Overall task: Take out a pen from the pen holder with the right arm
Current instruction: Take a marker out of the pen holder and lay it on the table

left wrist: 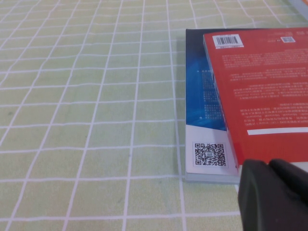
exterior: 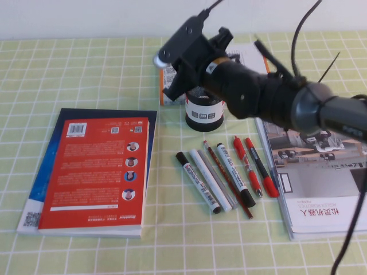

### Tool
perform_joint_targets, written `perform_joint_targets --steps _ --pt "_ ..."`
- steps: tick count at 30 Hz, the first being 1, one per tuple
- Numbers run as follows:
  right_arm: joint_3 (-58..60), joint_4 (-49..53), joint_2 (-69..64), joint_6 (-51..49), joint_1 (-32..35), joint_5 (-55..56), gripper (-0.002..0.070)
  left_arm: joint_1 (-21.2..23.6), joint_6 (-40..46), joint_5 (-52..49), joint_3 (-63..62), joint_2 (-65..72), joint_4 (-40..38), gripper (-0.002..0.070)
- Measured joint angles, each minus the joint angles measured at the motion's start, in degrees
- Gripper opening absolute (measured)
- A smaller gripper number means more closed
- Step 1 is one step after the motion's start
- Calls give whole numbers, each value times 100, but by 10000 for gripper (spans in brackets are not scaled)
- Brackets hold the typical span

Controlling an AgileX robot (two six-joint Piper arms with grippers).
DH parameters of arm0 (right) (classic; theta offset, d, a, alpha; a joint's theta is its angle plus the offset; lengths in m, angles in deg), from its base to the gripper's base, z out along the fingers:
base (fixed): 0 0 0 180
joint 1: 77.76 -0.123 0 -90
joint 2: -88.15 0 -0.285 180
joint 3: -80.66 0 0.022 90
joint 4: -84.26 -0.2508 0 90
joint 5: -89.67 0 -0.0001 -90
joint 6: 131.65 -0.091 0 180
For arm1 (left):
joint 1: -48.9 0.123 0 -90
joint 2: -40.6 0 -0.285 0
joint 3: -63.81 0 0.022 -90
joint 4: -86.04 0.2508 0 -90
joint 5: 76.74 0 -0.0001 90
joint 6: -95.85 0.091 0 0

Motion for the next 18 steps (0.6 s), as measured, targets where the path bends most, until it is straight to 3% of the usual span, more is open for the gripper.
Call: perform_joint_targets --steps 7,11,18 --pt "0 -394 876 0 0 -799 85 0 0 0 0 0 0 -5" --pt "0 -784 1563 -96 0 -1813 85 0 0 0 0 0 0 -5" --pt "0 -255 2356 -2054 0 -3733 85 0 0 0 0 0 0 -5"
